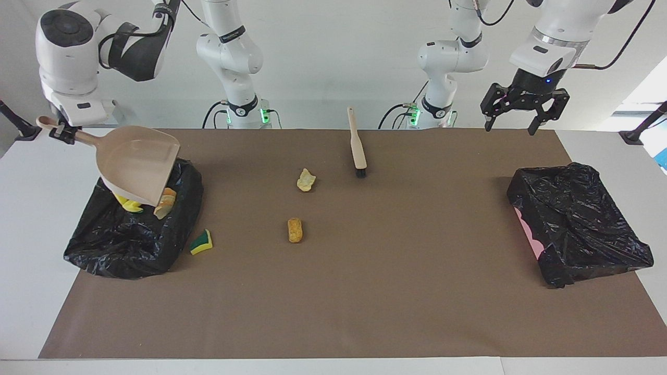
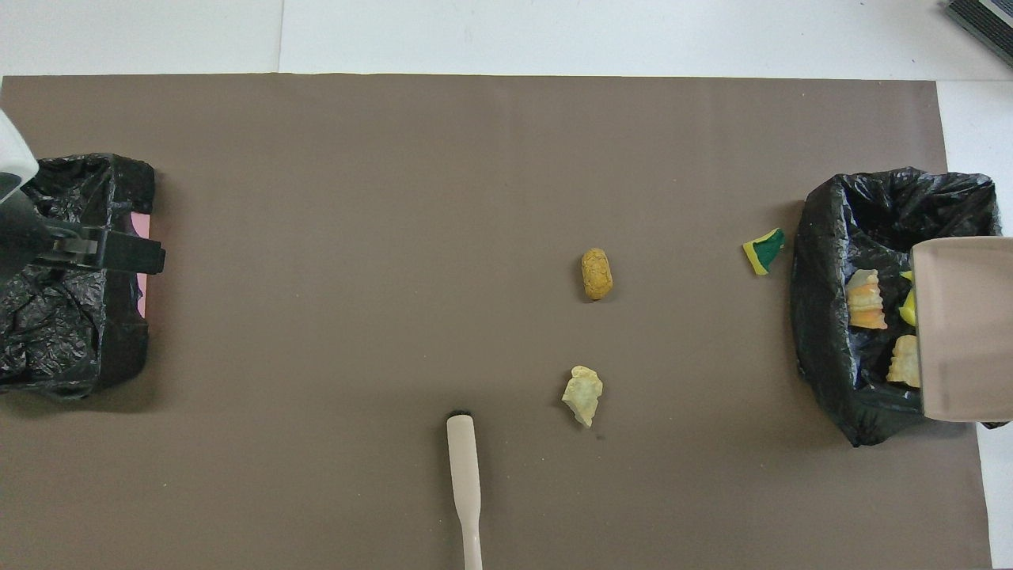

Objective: Sweep and dump trash in bin
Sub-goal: 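Bring the empty dustpan back from the bin with the right gripper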

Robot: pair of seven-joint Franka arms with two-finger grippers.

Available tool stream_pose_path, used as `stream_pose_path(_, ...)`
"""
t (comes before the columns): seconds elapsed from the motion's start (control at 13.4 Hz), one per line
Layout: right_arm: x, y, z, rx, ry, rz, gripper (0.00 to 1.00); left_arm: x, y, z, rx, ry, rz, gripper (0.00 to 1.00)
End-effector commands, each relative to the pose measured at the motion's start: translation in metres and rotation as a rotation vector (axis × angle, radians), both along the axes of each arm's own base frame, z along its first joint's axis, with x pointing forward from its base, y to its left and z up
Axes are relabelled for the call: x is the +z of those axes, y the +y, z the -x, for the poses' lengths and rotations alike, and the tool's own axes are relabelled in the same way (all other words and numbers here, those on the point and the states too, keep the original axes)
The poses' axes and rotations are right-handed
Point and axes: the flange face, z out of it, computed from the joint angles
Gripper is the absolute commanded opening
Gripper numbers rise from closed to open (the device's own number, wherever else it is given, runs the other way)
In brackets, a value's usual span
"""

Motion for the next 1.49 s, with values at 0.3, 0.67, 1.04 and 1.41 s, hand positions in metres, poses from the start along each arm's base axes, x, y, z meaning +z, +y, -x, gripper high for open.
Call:
stream_pose_path(0.3, -0.052, 0.115, -0.02, -0.072, -0.025, -0.186, 0.0, -0.001, -0.008, 0.002, -0.024, 0.067, -0.03, 1.0)
stream_pose_path(0.67, -0.092, 0.208, -0.035, -0.285, -0.094, -0.233, 0.0, -0.001, 0.017, 0.0, 0.024, 0.06, -0.027, 1.0)
stream_pose_path(1.04, -0.115, 0.275, -0.041, -0.527, -0.192, -0.309, 0.0, 0.001, 0.029, 0.004, 0.039, 0.064, -0.037, 1.0)
stream_pose_path(1.41, -0.138, 0.336, -0.037, -0.911, -0.244, -0.32, 0.0, -0.001, 0.046, 0.013, 0.078, 0.082, -0.038, 1.0)
